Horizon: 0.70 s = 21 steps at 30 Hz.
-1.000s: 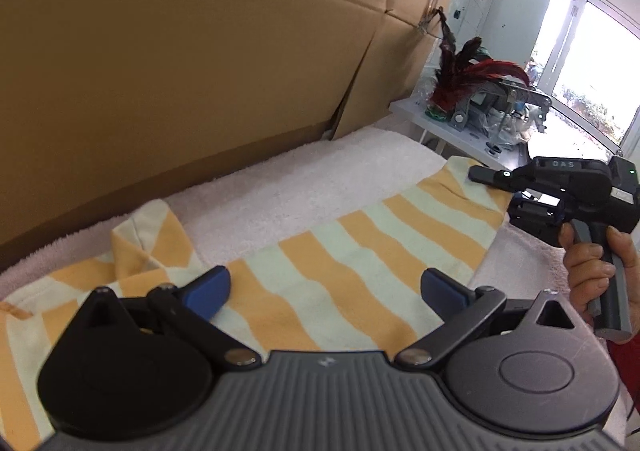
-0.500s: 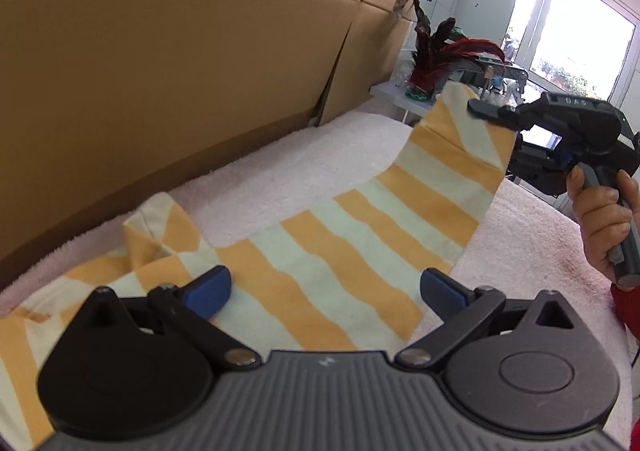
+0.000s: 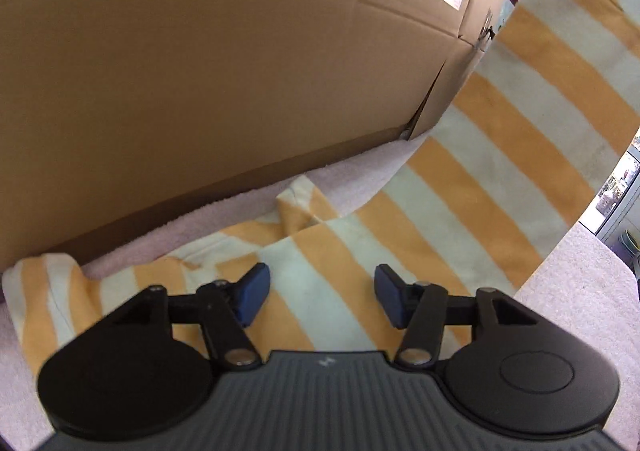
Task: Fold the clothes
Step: 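Lift the pinched shirt edge high above the left gripper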
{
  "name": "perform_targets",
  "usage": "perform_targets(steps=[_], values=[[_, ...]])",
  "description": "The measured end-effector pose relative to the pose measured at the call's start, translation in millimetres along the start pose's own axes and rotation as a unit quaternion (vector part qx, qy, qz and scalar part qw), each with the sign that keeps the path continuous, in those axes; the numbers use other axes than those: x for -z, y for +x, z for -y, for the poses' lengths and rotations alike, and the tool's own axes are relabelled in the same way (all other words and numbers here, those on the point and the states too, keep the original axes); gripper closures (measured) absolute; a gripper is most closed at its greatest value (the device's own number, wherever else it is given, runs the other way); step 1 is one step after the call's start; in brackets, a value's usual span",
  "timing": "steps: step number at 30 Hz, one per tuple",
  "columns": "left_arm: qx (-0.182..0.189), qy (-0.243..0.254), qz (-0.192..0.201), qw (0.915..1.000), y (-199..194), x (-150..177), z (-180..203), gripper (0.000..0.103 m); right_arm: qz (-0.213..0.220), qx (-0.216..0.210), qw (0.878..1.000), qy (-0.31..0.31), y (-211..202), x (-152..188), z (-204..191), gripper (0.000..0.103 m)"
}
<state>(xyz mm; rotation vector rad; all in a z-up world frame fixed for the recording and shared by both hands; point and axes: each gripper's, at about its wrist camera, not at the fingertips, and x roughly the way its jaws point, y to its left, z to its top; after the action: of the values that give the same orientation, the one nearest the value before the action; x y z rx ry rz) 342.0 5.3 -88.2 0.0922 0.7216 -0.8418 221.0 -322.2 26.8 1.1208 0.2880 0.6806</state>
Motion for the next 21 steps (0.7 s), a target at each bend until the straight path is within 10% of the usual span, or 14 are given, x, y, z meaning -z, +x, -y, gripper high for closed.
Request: perform_targets(steps=[21], values=[[-0.089, -0.02, 0.01, 0.9958, -51.9, 27.6, -46.6, 0.081, -0.101, -0.108, 0.989, 0.015, 82.8, 53.9, -61.1, 0.094]])
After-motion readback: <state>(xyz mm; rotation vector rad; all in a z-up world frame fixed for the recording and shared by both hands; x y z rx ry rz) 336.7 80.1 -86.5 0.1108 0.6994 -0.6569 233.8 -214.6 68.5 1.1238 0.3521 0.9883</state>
